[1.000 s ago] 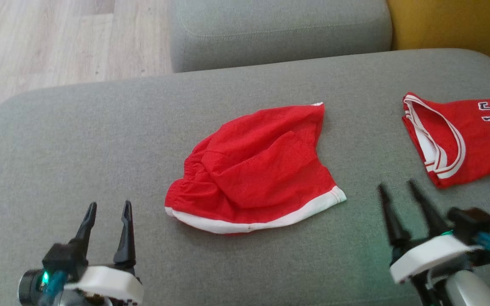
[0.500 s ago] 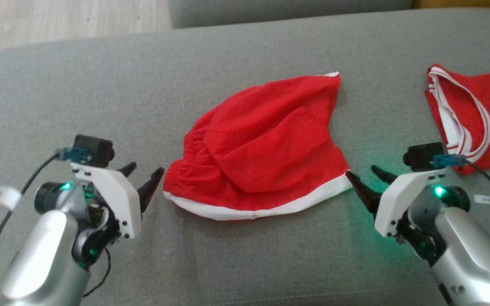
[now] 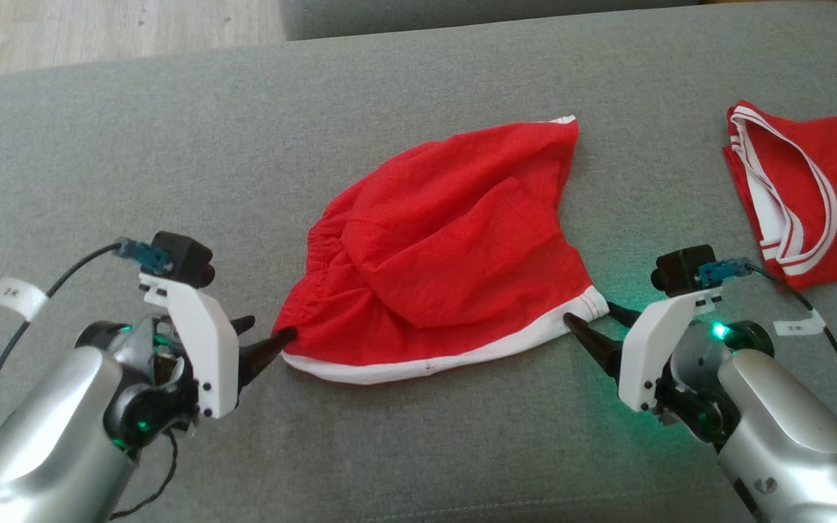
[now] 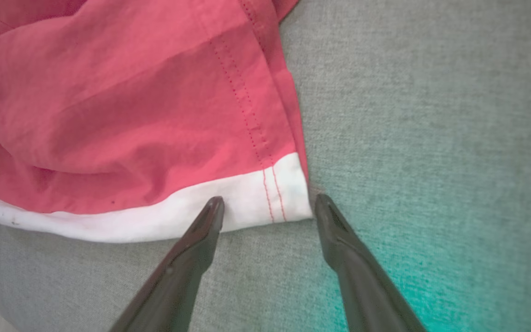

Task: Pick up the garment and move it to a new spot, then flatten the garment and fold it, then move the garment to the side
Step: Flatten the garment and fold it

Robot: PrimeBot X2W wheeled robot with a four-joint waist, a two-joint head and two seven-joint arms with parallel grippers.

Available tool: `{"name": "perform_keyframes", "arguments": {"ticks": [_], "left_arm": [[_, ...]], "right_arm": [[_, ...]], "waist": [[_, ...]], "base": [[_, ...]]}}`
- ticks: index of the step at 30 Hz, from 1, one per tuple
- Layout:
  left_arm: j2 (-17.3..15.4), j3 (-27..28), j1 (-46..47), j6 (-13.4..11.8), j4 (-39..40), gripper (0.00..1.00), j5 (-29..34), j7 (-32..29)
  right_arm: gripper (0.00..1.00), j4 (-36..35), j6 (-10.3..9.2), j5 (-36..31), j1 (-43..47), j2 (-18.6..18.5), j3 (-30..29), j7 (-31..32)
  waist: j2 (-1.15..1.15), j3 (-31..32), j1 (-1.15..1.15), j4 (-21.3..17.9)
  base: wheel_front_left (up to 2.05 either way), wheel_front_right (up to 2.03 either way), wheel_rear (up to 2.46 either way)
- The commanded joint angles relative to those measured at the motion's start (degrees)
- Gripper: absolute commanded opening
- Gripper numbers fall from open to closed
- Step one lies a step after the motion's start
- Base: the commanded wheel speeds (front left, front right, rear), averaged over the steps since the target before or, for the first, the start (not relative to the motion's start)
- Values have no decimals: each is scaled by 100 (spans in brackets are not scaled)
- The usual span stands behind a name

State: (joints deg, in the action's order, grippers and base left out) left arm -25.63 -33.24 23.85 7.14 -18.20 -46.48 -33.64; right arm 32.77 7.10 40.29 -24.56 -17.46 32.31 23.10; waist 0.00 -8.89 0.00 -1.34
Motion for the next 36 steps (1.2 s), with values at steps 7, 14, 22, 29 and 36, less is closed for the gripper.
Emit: {"name": "perform_keyframes", "arguments": {"ticks": [7, 14, 22, 29, 36], "left_arm": [[-597, -129, 377, 34, 468, 100, -548, -189], [-628, -484, 647, 35, 323, 100, -853, -61], [-695, -876, 892, 35, 74, 0, -1145, 40], [-808, -1087, 994, 35, 8, 0, -1288, 357], [-961, -1115, 1103, 35, 119, 0, -1308, 818]], "right_arm": [[100, 131, 39, 164, -111, -8, 339, -218], [100, 210, 39, 335, -292, -29, 567, -357], [0, 342, 39, 600, -429, -19, 877, -366], [0, 253, 39, 788, -467, -113, 1025, -860], [0, 60, 39, 813, -576, -274, 874, -1628]], "waist": [[0, -43, 0, -3], [0, -205, 0, -23], [0, -239, 0, -56], [0, -55, 0, -41], [0, 126, 0, -55]], "base": [[0, 0, 0], [0, 0, 0], [0, 0, 0], [0, 0, 0], [0, 0, 0]]}}
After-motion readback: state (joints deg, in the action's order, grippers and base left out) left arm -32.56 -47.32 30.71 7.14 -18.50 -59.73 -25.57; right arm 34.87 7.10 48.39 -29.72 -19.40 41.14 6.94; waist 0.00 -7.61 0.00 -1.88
